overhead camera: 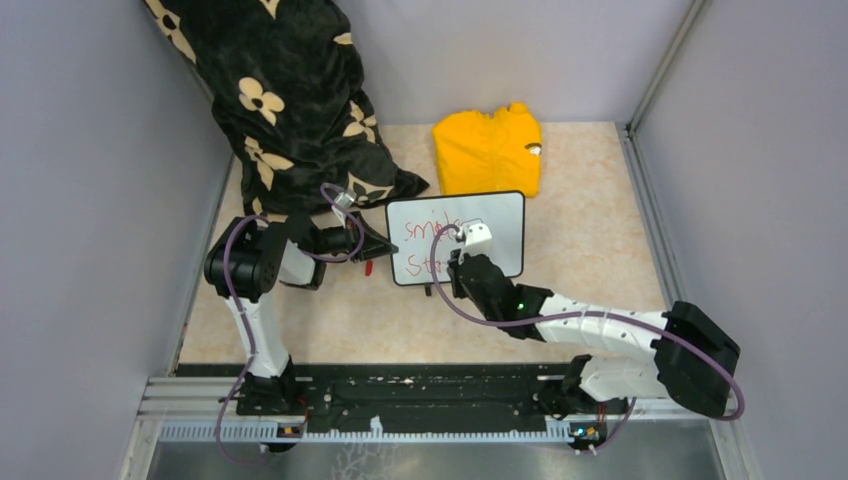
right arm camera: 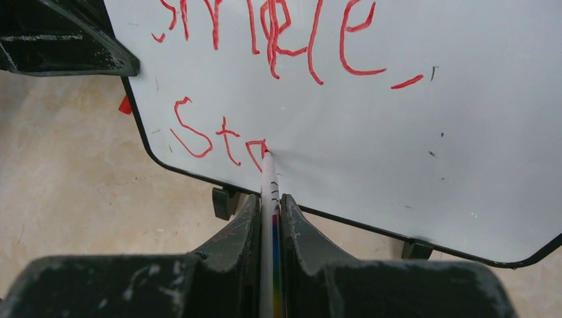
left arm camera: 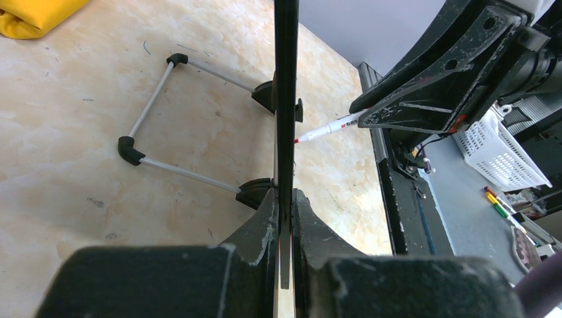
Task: Write a sentence on the whiteboard
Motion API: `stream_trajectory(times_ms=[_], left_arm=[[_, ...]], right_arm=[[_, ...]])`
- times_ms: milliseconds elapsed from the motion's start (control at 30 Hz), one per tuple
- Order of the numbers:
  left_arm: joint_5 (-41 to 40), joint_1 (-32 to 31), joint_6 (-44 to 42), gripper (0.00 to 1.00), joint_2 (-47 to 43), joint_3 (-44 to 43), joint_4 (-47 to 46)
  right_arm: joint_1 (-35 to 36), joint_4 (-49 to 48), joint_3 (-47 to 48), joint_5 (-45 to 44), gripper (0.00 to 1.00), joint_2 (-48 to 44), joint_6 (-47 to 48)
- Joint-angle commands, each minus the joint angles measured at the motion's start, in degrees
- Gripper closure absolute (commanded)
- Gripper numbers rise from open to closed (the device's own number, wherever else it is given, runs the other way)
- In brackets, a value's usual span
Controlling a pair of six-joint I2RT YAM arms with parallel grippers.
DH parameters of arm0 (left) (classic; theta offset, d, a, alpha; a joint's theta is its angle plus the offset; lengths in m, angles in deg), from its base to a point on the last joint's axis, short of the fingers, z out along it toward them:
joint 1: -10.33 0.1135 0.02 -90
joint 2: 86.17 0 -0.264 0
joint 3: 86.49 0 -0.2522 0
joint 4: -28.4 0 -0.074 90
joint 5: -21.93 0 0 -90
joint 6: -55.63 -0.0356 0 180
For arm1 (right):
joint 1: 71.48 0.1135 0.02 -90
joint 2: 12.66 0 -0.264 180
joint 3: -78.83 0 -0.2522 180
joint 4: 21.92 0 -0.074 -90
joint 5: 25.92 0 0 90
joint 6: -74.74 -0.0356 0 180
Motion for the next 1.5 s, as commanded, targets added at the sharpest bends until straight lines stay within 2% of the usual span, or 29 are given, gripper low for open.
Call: stream_trajectory(times_ms=[0,233,533,1000,1467], left_arm=[[1.64,-0.79,-0.92,1.00,-0.04,-0.88,-2.23],[1.64,-0.79,-0.98,1.00,-0.09,-0.79,-2.15],[1.64,-0.79,-1.09,1.00,-0.08,-0.88,-2.02],[1.64,-0.86,-1.13,1.00,-0.09,-0.84,-1.80],[1.64,-0.88,-1.27,1.00,-0.03,-0.93,-1.54]], right_arm=[[-1.13,-1.57,-1.83,0.85,1.00,-2.35,-0.22],[-1.13,-1.31,-2.31,1.49,1.00,-2.72,-0.74],[-1.13,-2.27,-1.41,-0.06,1.00,-8.23,0.39],[-1.81,-3.47,0.87,-0.83,1.00,-4.09,0.88],[-2.37,-1.88,-2.04,-0.15,1.00,-4.57,-1.04]])
